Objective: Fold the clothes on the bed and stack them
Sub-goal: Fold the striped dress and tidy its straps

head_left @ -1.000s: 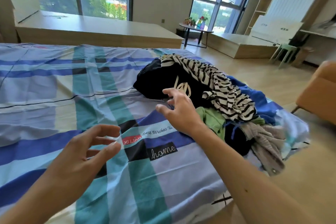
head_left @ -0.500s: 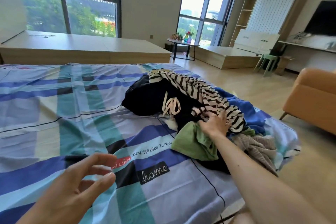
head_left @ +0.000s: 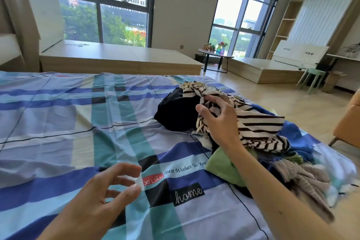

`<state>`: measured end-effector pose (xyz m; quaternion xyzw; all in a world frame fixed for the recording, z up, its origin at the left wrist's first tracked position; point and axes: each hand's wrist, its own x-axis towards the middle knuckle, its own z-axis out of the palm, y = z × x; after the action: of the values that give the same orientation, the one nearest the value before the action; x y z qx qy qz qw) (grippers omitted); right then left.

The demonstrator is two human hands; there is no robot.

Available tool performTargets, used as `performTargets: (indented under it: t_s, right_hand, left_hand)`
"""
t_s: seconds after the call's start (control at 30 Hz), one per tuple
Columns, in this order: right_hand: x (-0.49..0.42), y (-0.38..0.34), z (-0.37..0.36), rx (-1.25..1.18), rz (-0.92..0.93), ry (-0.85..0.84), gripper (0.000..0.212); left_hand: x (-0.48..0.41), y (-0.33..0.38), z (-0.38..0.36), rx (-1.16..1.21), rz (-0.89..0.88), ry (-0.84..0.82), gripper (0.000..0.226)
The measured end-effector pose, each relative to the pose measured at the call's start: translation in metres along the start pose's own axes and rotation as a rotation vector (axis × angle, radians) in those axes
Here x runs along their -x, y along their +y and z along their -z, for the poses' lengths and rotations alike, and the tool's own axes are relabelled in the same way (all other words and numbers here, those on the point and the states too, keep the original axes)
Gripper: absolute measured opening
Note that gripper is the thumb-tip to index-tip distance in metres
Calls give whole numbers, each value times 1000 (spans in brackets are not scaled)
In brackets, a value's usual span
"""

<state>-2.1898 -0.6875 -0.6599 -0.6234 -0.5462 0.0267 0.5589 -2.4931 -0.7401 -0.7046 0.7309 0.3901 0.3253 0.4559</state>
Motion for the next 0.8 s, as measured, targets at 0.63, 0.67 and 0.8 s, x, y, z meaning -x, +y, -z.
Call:
performTargets:
  t_s: [0.63, 0.67, 0.8]
  right_hand:
    - [102, -87, -74, -180, 227, -869, 76]
    - [101, -79, -76, -99, 224, -887, 82]
    - [104, -45, -86, 265, 219, -1035, 84]
  left_hand:
    - [-10, -30, 41, 388, 21, 663, 29]
    - [-11, -30, 46, 393, 29, 673, 30]
    - [-15, -20, 65, 395, 63, 634, 35]
